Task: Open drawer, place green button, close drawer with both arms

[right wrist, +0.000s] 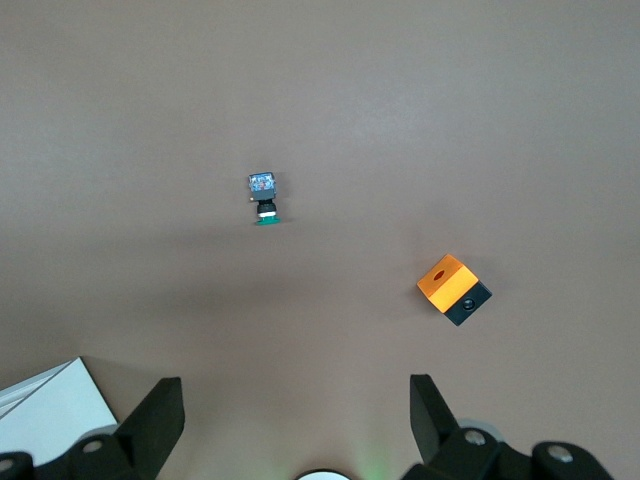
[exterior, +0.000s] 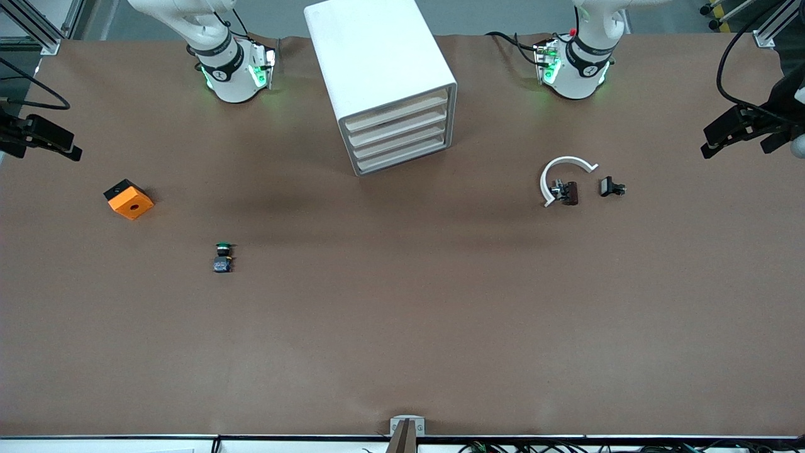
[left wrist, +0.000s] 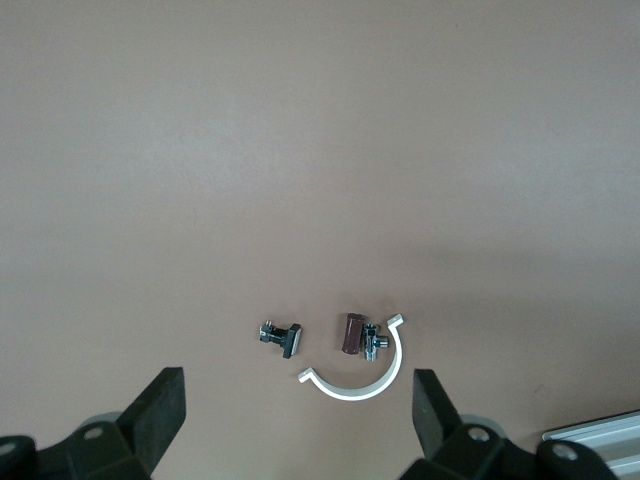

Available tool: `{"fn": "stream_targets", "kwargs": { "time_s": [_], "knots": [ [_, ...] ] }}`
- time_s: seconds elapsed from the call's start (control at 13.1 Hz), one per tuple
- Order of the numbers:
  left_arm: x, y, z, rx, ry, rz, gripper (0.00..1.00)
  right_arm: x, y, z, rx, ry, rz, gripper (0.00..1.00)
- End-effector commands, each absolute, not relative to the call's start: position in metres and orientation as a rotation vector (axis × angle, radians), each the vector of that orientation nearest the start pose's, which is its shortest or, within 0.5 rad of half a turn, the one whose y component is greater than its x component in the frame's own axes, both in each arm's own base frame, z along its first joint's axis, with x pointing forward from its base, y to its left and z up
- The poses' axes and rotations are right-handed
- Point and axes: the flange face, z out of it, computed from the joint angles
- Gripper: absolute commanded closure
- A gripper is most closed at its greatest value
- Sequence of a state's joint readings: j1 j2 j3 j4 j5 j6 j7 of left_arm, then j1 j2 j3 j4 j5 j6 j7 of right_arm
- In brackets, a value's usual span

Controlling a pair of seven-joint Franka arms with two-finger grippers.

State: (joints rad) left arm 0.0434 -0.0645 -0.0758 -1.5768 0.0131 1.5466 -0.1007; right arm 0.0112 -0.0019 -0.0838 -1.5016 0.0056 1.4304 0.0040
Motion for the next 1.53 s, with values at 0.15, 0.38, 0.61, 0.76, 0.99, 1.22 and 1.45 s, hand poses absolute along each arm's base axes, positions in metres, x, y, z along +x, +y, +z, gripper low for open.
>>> {"fn": "stream_targets", "kwargs": {
  "time_s": [0.15,0.38,0.61,0.76,0.99,1.22,1.45],
  "knots": [
    [0.534,-0.018,0.657,-3.136,-0.084,-0.053,0.0,0.539,-0.043,0.651,-3.143,0.127,0.107,0.0],
    [0.55,-0.019,0.631,-3.139,-0.099,0.021,0.0,0.54,-0.044,0.651,-3.143,0.127,0.109,0.0],
    [0.584,-0.02,0.585,-3.127,-0.082,0.135,0.0,0.54,-0.044,0.65,-3.141,0.127,0.111,0.0],
    [0.596,-0.03,0.552,-3.116,-0.102,0.223,0.0,0.54,-0.044,0.649,-3.141,0.127,0.111,0.0],
    [0.608,-0.042,0.499,-3.077,-0.253,0.366,0.0,0.542,-0.044,0.646,-3.142,0.127,0.121,0.0],
    [0.601,-0.068,0.471,-2.95,-0.582,0.466,0.0,0.546,-0.052,0.636,-3.122,0.149,0.141,0.0],
    [0.599,-0.111,0.422,-2.729,-0.962,0.576,0.0,0.566,-0.042,0.609,-3.125,0.117,0.167,0.0]
  ]
}}
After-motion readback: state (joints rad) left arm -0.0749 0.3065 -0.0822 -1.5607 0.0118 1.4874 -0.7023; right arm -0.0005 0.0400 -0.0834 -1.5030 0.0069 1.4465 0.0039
